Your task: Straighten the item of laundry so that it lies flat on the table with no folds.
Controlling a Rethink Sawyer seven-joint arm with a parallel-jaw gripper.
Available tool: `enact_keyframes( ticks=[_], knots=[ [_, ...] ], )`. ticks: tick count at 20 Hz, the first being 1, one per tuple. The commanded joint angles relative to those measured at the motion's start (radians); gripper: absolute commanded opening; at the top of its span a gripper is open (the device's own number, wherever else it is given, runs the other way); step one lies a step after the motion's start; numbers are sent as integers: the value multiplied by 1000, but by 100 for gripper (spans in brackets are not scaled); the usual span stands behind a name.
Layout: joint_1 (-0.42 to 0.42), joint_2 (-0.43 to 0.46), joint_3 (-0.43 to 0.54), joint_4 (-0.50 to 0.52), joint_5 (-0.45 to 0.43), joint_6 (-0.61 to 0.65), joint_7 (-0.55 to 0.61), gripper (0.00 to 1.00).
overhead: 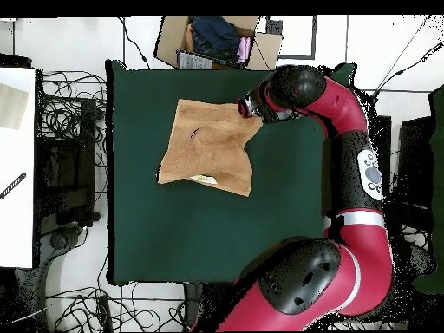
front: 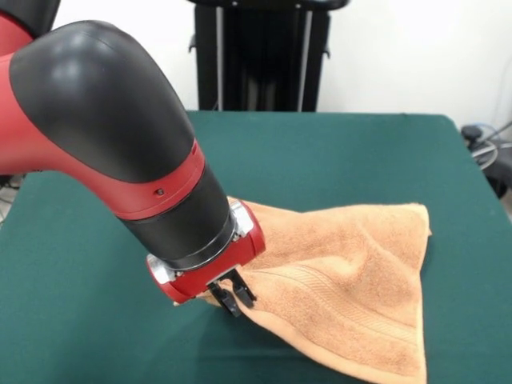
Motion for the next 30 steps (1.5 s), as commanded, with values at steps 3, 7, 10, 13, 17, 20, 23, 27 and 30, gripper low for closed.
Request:
enact_keyframes(
  ticks=[3, 7, 10, 13, 17, 20, 23, 27, 30],
  knots=[
    [-11, 28, 19, -1, -89, 41, -256, 0],
    [-12, 30, 21, -5, -90, 41, -265, 0],
    [-11, 33, 24, -16, -90, 44, -274, 0],
    [-14, 36, 26, -24, -94, 45, -289, 0],
    [-14, 39, 24, -39, -100, 52, -301, 0],
    [-13, 43, 23, -53, -103, 57, -307, 0],
    [-12, 48, 23, -67, -104, 63, -314, 0],
    [-15, 51, 22, -76, -105, 65, -326, 0],
    [-16, 53, 20, -80, -104, 62, -336, 0]
  ],
)
